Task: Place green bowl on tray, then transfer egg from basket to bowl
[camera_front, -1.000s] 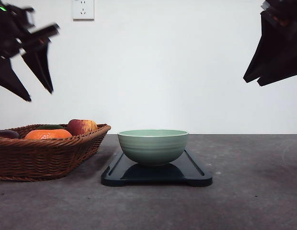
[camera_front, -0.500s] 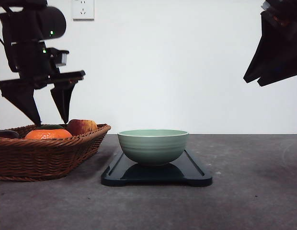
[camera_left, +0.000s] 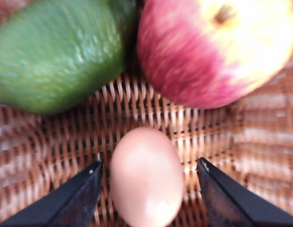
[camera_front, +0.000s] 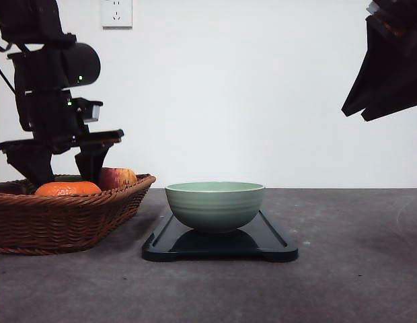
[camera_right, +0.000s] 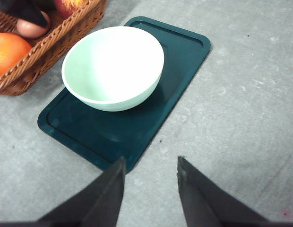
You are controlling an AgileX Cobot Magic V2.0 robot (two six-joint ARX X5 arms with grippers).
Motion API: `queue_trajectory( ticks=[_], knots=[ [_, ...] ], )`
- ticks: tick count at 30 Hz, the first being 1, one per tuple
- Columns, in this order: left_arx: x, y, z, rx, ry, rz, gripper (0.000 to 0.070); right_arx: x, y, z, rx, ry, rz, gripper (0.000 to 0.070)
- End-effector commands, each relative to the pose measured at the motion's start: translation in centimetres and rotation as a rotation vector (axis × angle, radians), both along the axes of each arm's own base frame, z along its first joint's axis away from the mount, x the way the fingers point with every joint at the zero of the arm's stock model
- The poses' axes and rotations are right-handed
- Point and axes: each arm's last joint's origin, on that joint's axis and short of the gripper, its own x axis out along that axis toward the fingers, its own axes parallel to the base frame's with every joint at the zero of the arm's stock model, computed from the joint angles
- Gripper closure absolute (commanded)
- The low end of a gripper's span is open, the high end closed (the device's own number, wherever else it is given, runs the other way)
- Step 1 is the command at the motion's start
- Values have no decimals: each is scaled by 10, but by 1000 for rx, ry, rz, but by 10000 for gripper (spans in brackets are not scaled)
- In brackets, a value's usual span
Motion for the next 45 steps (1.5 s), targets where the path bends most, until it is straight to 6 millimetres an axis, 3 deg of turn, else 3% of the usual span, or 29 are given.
queue_trajectory(
  ticks=[1, 45],
  knots=[
    [5, -3, -1, 8, -12, -16, 299, 1, 1, 1, -1, -5, 1, 488],
    [8, -1, -7, 10, -1, -6, 311, 2, 1, 1, -8, -15, -15, 488]
  ],
)
